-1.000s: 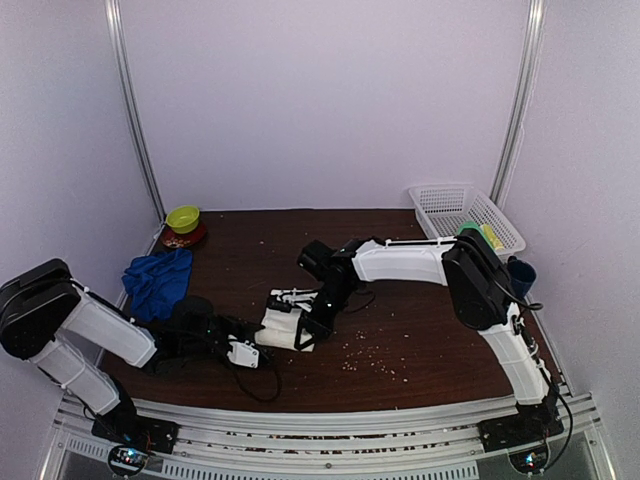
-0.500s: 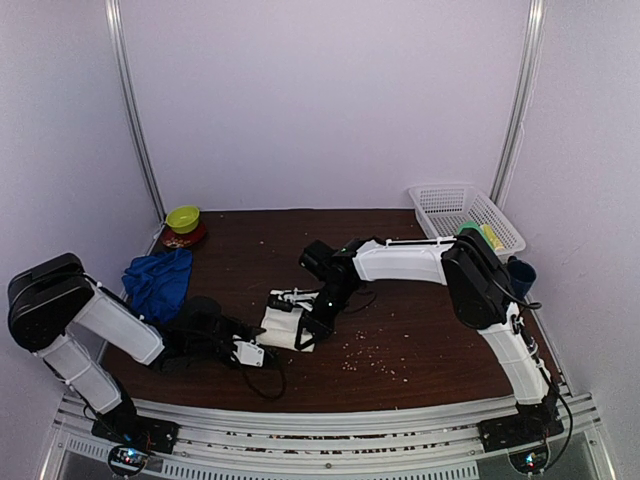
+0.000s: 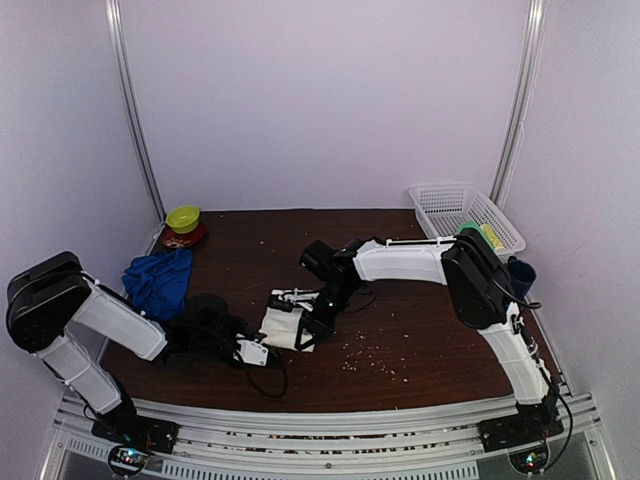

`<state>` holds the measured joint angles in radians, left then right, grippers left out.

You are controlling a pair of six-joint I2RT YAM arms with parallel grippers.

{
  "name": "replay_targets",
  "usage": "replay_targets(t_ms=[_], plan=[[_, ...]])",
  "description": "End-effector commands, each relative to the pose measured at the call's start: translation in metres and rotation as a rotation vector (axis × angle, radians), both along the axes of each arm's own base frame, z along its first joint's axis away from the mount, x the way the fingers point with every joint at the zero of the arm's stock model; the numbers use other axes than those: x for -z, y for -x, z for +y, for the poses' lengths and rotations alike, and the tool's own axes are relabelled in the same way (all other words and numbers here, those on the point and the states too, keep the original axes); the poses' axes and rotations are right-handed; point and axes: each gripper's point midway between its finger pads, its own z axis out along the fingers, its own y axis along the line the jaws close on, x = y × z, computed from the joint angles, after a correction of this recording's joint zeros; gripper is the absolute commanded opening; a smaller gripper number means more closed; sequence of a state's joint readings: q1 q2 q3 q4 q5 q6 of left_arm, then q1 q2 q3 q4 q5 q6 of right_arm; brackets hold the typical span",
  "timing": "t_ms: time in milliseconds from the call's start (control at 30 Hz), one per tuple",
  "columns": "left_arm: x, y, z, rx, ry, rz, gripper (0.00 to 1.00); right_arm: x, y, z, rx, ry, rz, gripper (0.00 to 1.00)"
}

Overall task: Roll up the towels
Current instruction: Roll the towel at the center of the board.

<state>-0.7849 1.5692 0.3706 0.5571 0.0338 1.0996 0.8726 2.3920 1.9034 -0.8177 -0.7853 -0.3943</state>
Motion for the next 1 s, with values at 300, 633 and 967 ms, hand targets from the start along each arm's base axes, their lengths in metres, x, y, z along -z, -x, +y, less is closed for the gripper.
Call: replay_targets(t_ms=[300, 633, 967], plan=[[0.027, 0.035, 0.005, 0.021, -0.137, 0.369, 0.0, -0.031, -0.015, -0.025, 0.078, -0.009, -0.204, 0.37], [0.018, 0.03, 0.002, -0.026, -0.14, 0.561, 0.0, -0.064, -0.034, -0.063, 0.21, -0.08, -0.583, 0.48], [0.013, 0.017, -0.001, -0.079, -0.15, 0.809, 0.0, -0.06, -0.001, -0.069, 0.087, -0.148, -1.071, 0.57]])
